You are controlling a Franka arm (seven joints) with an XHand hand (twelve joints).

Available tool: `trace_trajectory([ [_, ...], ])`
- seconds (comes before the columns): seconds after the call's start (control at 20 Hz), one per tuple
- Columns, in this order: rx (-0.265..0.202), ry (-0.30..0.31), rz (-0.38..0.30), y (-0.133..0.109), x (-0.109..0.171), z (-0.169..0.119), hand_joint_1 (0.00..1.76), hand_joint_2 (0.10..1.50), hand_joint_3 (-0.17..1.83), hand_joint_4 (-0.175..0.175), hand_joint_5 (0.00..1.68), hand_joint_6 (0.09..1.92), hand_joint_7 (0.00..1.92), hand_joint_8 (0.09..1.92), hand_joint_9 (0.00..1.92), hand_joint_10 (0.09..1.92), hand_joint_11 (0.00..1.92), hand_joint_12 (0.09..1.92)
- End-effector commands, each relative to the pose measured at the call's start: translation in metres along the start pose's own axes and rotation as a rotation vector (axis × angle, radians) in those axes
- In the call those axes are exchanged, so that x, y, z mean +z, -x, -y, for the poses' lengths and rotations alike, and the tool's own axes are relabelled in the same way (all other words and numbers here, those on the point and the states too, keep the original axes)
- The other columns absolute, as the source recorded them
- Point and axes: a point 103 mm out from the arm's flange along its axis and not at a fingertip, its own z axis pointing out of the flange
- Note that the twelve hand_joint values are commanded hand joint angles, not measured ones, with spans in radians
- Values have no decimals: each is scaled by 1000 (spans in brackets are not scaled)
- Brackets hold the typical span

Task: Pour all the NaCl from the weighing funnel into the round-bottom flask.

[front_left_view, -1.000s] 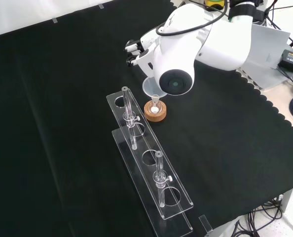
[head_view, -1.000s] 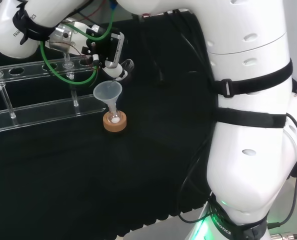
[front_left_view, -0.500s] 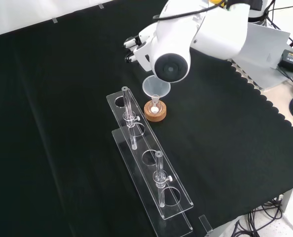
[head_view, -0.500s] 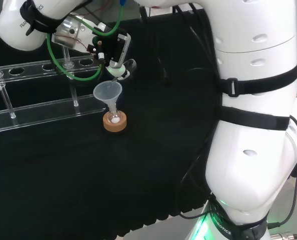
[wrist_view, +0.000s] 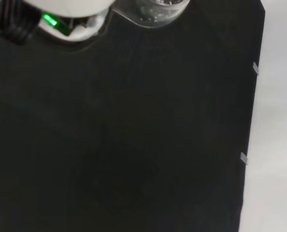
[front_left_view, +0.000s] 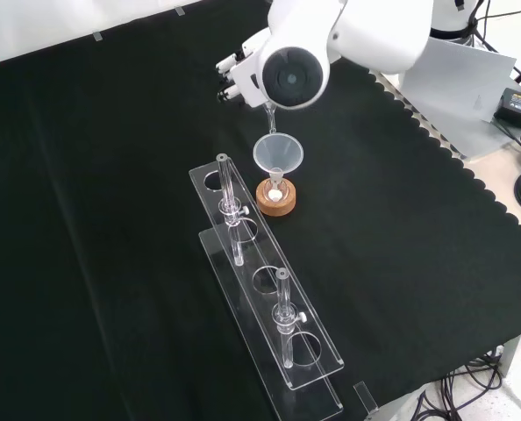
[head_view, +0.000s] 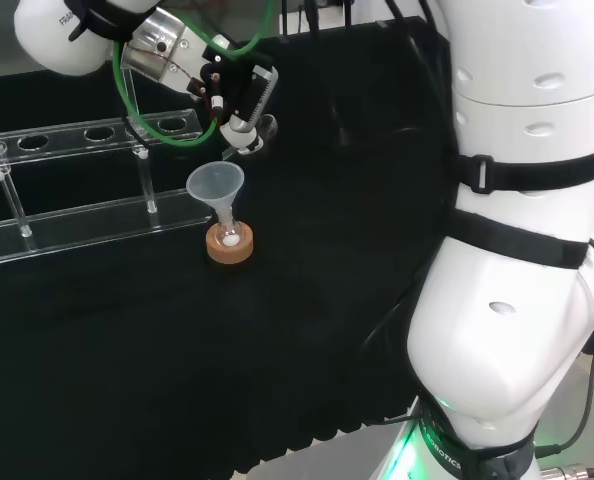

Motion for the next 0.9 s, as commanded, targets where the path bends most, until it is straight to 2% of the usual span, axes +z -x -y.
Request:
trace_trajectory([
  [0.05,10,19,-77,3,7,-1,1135,611,684,175,1355,533,441,576,806,405,597,1194],
  [0.65,12,96,-213,13,18,-2,1134,614,681,175,1352,538,448,578,815,406,613,1187],
  [0.9,12,105,-258,18,26,-4,1134,614,680,175,1351,539,451,579,817,406,618,1184],
])
